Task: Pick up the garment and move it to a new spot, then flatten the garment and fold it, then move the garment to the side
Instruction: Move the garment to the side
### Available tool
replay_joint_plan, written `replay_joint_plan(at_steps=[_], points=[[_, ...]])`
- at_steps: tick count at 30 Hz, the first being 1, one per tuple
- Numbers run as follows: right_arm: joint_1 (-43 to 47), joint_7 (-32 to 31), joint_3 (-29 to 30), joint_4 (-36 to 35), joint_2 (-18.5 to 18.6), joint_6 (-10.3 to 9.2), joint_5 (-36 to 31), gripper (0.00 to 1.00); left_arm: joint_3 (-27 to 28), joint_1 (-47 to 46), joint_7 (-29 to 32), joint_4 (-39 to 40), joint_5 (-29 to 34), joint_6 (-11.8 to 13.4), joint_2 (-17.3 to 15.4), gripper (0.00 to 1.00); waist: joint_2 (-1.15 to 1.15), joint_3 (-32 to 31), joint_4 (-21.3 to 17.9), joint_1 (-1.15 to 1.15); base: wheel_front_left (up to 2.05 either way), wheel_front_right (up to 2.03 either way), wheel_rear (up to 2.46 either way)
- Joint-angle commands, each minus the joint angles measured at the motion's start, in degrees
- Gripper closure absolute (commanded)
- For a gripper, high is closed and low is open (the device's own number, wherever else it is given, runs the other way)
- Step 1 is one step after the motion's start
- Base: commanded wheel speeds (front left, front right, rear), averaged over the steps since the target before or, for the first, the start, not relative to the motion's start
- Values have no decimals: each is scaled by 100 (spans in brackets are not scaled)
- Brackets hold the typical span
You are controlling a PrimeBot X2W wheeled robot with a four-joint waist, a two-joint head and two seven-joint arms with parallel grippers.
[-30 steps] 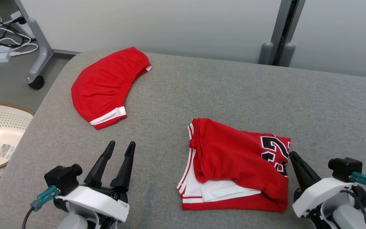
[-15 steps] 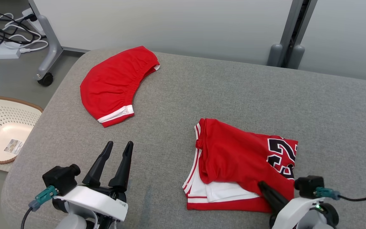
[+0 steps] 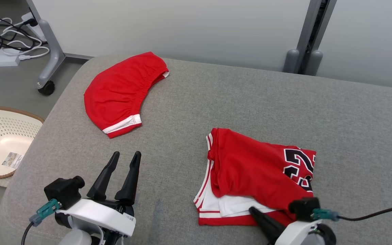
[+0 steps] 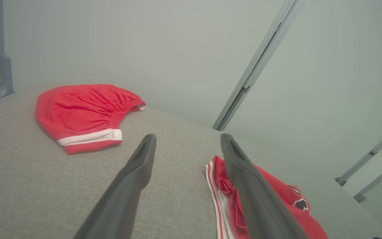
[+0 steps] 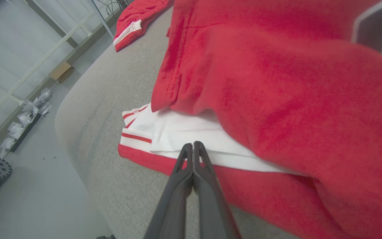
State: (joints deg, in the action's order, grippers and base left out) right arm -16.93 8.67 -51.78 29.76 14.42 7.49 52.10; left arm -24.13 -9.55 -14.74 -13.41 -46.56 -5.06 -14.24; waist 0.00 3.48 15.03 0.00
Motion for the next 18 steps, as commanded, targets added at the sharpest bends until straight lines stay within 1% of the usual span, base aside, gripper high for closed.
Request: replay_joint_plan(at_steps=[1, 6, 9, 10, 11, 12, 13, 14, 18], points=[[-108, 158, 71, -30, 108, 2, 48, 100, 38, 44, -27, 12, -20, -26, -38, 0, 0, -7, -21, 0, 0, 0, 0], [-266, 470, 352, -139, 346, 2, 61, 100, 34, 76, -32, 38, -1, -4, -30, 0, 0, -24, -83, 0, 0, 0, 0], [-247, 570, 627, -215, 515, 2, 27, 100, 34, 67, -34, 53, 1, -1, -31, 0, 0, -23, -120, 0, 0, 0, 0], [-231, 578, 726, -237, 558, 2, 13, 98, 32, 74, -35, 54, 4, 3, -29, 0, 0, -21, -133, 0, 0, 0, 0], [-201, 605, 828, -252, 587, 2, 3, 85, 33, 77, -36, 58, 8, 12, -28, 0, 0, -15, -148, 0, 0, 0, 0], [-163, 617, 952, -262, 620, 2, 3, 60, 40, 82, -35, 65, 9, 16, -30, 0, 0, -5, -165, 0, 0, 0, 0], [-133, 621, 1069, -275, 648, 2, 6, 16, 43, 84, -36, 73, 8, 15, -36, 0, 0, 10, -182, 0, 0, 0, 0], [-102, 624, 1191, -282, 678, 2, 5, 0, 40, 75, -36, 82, 11, 8, -36, 0, 0, 24, -194, 0, 0, 0, 0], [-7, 644, 1527, -301, 695, 2, 12, 0, 47, 32, -32, 111, 38, -7, -35, 0, 0, 79, -244, 0, 0, 0, 0]])
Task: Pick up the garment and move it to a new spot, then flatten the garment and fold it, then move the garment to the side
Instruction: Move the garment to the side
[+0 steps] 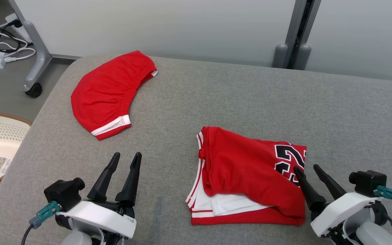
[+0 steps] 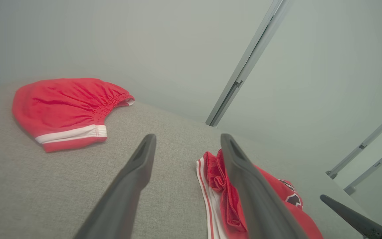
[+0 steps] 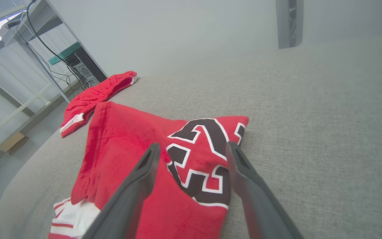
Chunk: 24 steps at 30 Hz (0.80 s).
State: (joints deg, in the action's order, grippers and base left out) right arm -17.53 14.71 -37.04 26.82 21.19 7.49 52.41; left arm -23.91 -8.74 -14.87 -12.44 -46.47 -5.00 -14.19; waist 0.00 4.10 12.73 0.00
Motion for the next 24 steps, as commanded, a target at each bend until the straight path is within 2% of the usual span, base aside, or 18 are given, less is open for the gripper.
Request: replay_joint_plan(at_steps=[1, 5, 11, 24], points=[[82, 44, 121, -17, 8, 2, 0, 0, 31, -60, -19, 20, 42, -15, -40, 0, 0, 25, -26, 0, 0, 0, 0], [231, 14, 335, 46, -58, 2, 116, 0, 43, -76, -23, 28, 58, -22, -36, 0, 0, 40, -65, 0, 0, 0, 0], [322, -313, 615, 157, -331, 2, 935, 0, 9, -112, -24, 18, 97, -32, -24, 0, 0, 70, -89, 0, 0, 0, 0], [-105, -1249, 690, 973, -607, 2, 2227, 0, -56, -228, 11, -24, 108, -29, -49, 0, 0, 214, 58, 0, 0, 0, 0]])
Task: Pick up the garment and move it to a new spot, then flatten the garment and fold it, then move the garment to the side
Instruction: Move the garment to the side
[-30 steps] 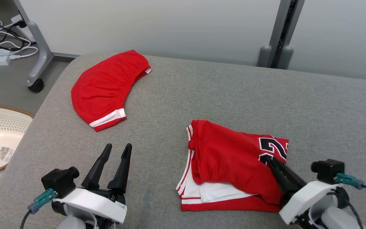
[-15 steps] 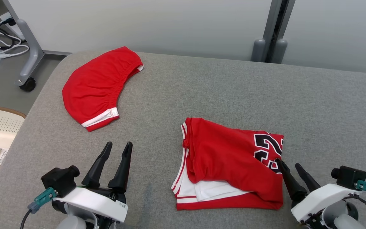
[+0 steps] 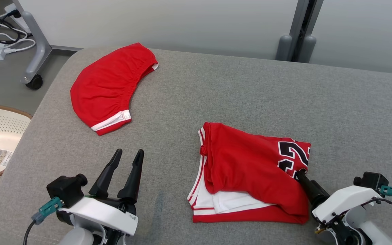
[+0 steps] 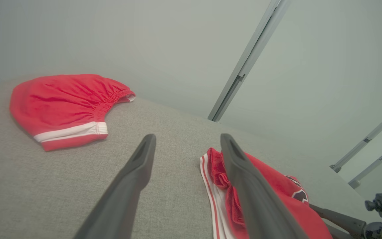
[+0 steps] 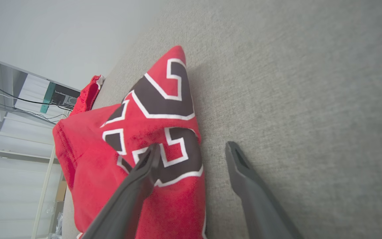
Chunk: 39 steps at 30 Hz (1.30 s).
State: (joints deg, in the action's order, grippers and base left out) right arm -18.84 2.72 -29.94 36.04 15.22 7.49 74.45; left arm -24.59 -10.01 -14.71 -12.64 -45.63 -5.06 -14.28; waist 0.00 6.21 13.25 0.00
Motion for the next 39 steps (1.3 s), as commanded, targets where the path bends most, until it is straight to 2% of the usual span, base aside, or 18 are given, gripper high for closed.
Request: replay_joint_plan(at_steps=[1, 5, 6, 7, 8, 12, 23, 32, 39], points=[[25, -112, -23, 67, -31, 2, 101, 0, 10, -105, -4, -2, 19, -24, -42, 0, 0, 6, 21, 0, 0, 0, 0], [58, -250, -97, -28, -69, 2, 309, 0, 9, -98, -6, -3, 5, -13, -56, 0, 0, 13, 56, 0, 0, 0, 0], [60, -245, -127, -69, -62, 2, 316, 48, 11, -93, -7, 0, 1, -9, -59, 0, 0, 12, 57, 0, 0, 0, 0], [64, -208, -140, -94, -53, 2, 340, 71, 14, -86, -7, 4, -2, -5, -63, 0, 0, 12, 56, 0, 0, 0, 0], [63, -183, -154, -125, -53, 2, 360, 100, 17, -78, -8, 7, -7, 3, -66, 0, 0, 14, 53, 0, 0, 0, 0], [-7, 39, -220, -310, 39, 2, 286, 100, 22, -56, -6, 15, -26, 10, -81, 0, 0, 15, 29, 0, 0, 0, 0], [-295, 1011, -425, -769, 600, 2, -131, 100, 60, -69, -21, 69, -14, 47, -48, 0, 0, 49, -211, 0, 0, 0, 0], [-814, 1165, -426, -788, 1100, 2, -199, 100, 78, -191, -33, 206, 45, 3, -73, 0, 0, 379, -538, 0, 0, 0, 0], [-1568, 1221, -449, -409, 1574, 2, -269, 100, 70, -484, -34, 448, 214, -44, -63, 0, 0, 870, -749, 0, 0, 0, 0]])
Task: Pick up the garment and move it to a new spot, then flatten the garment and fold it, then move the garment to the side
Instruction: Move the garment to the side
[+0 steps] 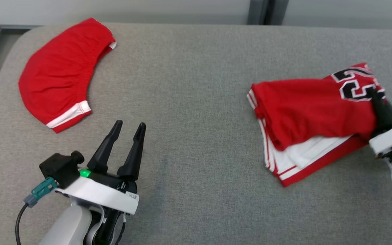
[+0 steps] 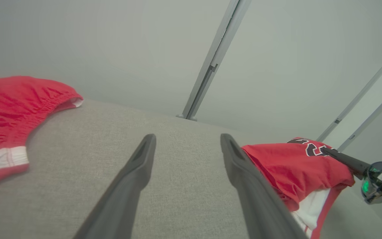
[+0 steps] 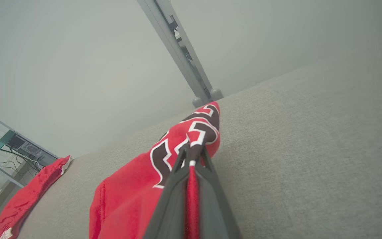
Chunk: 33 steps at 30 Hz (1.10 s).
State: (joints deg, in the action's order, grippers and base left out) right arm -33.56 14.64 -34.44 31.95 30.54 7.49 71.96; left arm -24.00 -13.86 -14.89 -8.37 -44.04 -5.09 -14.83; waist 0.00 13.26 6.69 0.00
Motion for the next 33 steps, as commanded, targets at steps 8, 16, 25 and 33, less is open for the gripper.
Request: replay_joint_plan(at_steps=[8, 16, 25, 33], points=[[-868, 77, 274, 514, 468, 2, -77, 100, -8, -377, -13, 436, 236, 3, -43, 0, 0, 695, -235, 0, 0, 0, 0], [-1230, 64, 1153, 946, 669, 2, -535, 100, -15, -491, 2, 598, 302, 42, -82, 0, 0, 991, -366, 0, 0, 0, 0], [-1101, 64, 1761, 1153, 648, 2, -1191, 100, -21, -556, 47, 655, 314, 75, -151, 0, 0, 1059, -562, 0, 0, 0, 0], [-1301, 65, 2122, 1351, 567, 1, -1731, 100, -27, -586, 109, 718, 319, 99, -192, 0, 0, 1209, -612, 0, 0, 0, 0]])
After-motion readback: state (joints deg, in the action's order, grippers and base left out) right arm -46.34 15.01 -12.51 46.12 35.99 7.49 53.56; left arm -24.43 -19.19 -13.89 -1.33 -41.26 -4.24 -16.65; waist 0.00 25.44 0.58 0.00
